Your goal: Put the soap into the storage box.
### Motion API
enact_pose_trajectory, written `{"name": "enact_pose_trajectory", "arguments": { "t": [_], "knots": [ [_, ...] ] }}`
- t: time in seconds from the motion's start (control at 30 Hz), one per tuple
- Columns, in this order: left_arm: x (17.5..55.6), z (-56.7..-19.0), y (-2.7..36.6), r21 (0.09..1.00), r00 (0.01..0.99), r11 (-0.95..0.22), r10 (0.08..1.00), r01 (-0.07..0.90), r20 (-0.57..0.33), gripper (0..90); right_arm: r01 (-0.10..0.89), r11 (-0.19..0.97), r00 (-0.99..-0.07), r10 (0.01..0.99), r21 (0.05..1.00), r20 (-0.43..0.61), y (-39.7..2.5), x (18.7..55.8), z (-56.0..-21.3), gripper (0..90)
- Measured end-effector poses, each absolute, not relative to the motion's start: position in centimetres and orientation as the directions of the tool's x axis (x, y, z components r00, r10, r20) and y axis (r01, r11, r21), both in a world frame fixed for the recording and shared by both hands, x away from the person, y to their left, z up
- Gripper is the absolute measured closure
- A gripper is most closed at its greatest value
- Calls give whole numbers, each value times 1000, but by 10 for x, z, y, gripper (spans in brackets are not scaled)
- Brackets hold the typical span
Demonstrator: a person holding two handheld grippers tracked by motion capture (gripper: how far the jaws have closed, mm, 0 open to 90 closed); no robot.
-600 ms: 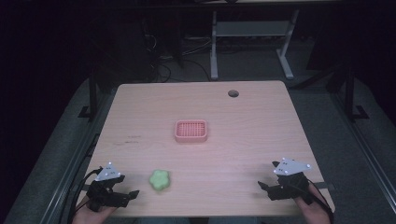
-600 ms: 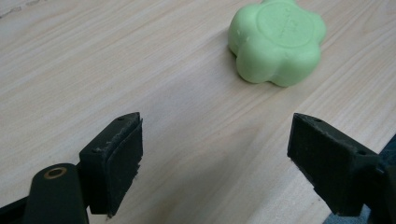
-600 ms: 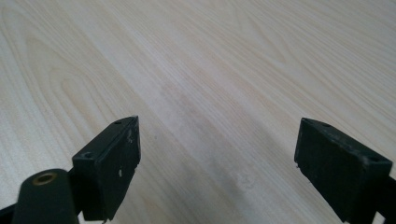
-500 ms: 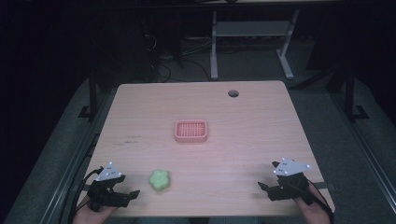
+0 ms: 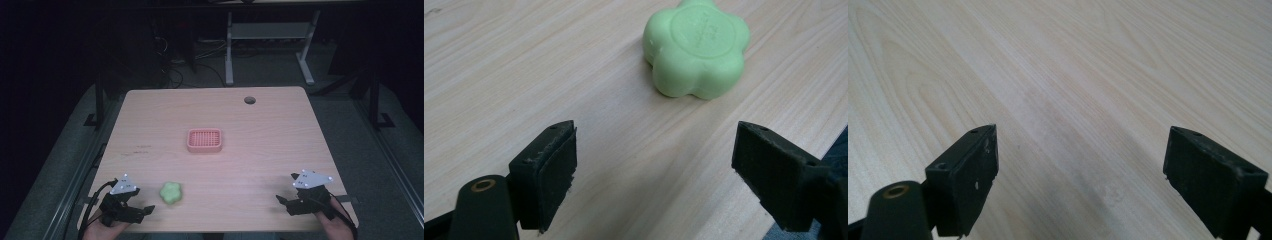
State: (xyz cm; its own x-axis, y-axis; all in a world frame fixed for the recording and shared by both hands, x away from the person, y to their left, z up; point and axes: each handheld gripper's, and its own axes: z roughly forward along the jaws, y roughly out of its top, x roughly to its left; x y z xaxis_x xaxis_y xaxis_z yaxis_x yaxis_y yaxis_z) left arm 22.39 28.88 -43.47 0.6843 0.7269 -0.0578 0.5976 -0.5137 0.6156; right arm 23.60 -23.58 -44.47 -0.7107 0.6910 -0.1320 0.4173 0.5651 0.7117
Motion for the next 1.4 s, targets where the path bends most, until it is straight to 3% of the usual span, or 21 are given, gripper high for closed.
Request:
{"name": "enact_pose_trajectory", "arguments": {
  "t": [1.4],
  "knots": [
    [232,-429,250,594,759,-612,651,523,2,180,421,563,-711,691,711,-126,-234,236,-446,139]
  ]
}}
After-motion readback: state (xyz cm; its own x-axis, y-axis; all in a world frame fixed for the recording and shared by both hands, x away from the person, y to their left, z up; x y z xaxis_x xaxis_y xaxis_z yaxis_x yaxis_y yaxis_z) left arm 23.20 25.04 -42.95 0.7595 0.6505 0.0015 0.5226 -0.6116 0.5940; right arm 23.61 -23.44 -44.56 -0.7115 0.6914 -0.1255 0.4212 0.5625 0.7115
